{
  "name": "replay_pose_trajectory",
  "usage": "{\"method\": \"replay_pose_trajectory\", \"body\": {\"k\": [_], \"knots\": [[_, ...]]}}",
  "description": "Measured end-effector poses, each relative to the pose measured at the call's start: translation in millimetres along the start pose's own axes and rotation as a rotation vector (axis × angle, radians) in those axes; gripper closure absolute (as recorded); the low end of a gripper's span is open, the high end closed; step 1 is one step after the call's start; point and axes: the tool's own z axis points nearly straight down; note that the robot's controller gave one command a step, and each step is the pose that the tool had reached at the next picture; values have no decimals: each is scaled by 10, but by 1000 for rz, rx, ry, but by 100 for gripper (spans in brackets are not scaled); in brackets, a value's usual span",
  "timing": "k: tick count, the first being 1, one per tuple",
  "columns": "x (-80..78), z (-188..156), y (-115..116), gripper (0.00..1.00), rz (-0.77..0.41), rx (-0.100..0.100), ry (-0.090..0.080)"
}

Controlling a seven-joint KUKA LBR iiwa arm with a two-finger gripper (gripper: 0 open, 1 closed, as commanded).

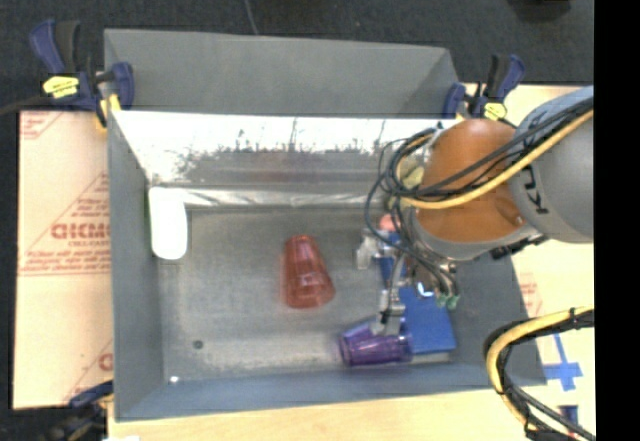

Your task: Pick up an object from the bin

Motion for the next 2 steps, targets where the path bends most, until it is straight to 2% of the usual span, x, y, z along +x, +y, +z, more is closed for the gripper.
{"method": "replay_pose_trajectory", "body": {"k": [1, 2], "knots": [[-20, -31, -1, 0, -1, 1, -7], [201, 319, 655, 0, -5, 0, -10]]}}
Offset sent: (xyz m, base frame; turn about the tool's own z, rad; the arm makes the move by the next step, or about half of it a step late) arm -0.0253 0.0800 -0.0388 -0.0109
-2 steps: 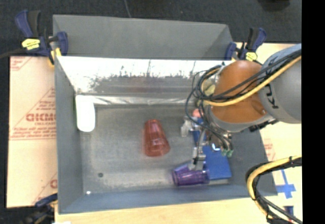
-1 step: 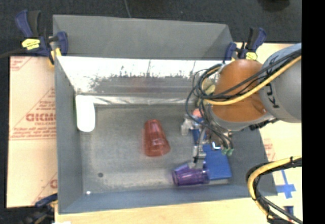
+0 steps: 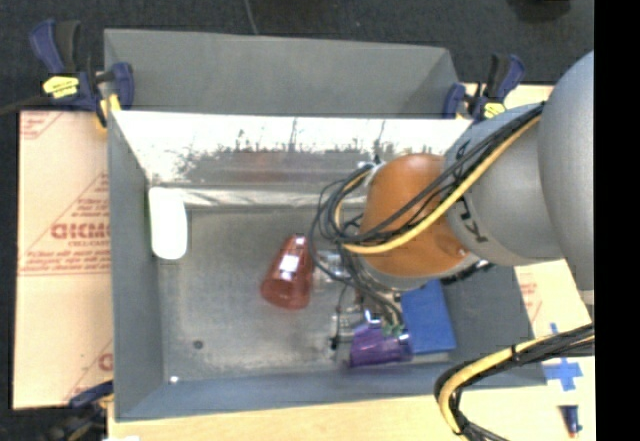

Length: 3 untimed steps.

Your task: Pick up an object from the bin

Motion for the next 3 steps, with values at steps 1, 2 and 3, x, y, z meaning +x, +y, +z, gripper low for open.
{"method": "replay_pose_trajectory", "body": {"k": [1, 2, 3], "knots": [[137, 213, 173, 0, 14, -1, -2], [-353, -439, -430, 0, -34, -1, 5], [-346, -688, -632, 0, -29, 1, 5]]}}
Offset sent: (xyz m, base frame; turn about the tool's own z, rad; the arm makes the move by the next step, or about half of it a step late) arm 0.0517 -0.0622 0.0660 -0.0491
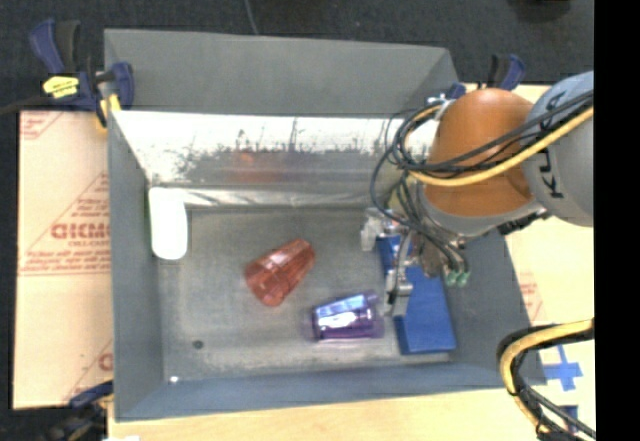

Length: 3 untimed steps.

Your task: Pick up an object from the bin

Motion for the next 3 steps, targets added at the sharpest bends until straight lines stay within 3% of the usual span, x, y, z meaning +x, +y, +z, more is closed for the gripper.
{"method": "replay_pose_trajectory", "body": {"k": [1, 2, 3], "knots": [[-328, -458, 244, 0, 17, 0, -11], [-119, 177, 326, 0, 52, -1, -4], [154, 38, 495, 0, 2, 1, -13]]}}
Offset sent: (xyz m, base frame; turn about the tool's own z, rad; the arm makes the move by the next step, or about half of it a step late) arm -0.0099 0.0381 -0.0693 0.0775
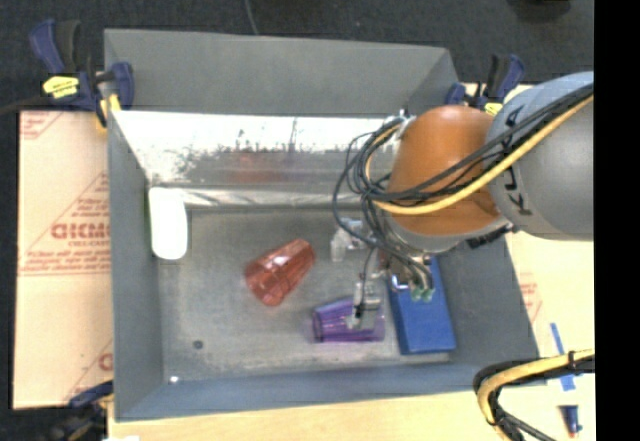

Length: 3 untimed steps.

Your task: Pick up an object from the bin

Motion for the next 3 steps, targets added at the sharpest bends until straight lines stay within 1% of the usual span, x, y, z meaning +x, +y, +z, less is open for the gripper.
{"method": "replay_pose_trajectory", "body": {"k": [1, 2, 3], "knots": [[140, 504, 367, 0, -21, -1, -2], [247, 774, 364, 0, 3, -1, 0], [-526, 874, 713, 0, -226, -2, -2]]}}
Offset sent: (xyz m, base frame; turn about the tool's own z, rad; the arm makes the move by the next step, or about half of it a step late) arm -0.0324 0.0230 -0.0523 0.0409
